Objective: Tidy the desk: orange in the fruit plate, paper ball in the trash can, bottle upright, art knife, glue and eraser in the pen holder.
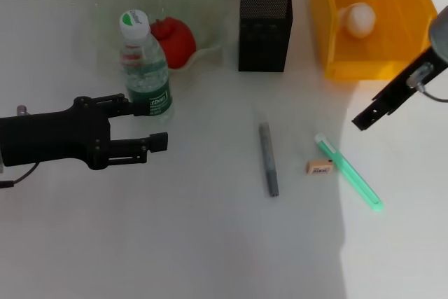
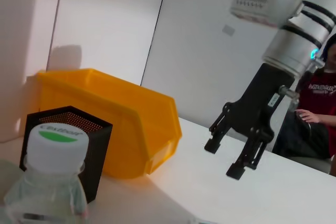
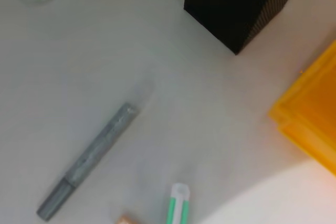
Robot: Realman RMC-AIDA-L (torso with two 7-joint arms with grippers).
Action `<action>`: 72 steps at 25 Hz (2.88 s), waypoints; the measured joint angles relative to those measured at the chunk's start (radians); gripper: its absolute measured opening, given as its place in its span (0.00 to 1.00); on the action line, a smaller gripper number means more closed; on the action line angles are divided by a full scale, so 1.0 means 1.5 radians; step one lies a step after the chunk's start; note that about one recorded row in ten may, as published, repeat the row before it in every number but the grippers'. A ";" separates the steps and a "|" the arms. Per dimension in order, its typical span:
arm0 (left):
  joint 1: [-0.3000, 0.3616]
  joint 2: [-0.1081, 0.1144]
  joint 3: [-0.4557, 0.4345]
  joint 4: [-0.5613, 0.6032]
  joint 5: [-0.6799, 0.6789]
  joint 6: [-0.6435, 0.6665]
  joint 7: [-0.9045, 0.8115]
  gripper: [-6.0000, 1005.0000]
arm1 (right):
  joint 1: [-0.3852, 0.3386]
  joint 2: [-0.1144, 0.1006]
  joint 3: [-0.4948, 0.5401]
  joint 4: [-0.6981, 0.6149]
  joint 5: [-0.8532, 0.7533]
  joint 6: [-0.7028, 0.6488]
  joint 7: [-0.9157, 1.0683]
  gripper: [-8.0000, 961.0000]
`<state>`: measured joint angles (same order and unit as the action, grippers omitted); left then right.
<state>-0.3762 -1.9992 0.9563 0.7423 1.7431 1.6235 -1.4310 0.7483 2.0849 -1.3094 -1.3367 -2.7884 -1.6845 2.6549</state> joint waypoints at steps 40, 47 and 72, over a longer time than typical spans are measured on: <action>-0.007 -0.028 0.001 -0.010 0.034 -0.052 0.001 0.78 | -0.032 0.004 -0.171 0.145 0.091 0.254 0.077 0.23; -0.008 -0.028 0.000 -0.006 0.034 -0.044 -0.004 0.78 | -0.168 -0.001 -0.110 -0.113 0.170 0.292 0.061 0.19; -0.022 -0.044 -0.004 -0.010 0.027 -0.046 0.002 0.78 | -0.004 0.000 -0.002 0.647 1.512 0.543 -1.006 0.23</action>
<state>-0.4091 -2.0647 0.9497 0.7271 1.7831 1.5548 -1.4281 0.7425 2.0854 -1.3119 -0.3657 -0.5202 -0.8703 1.1461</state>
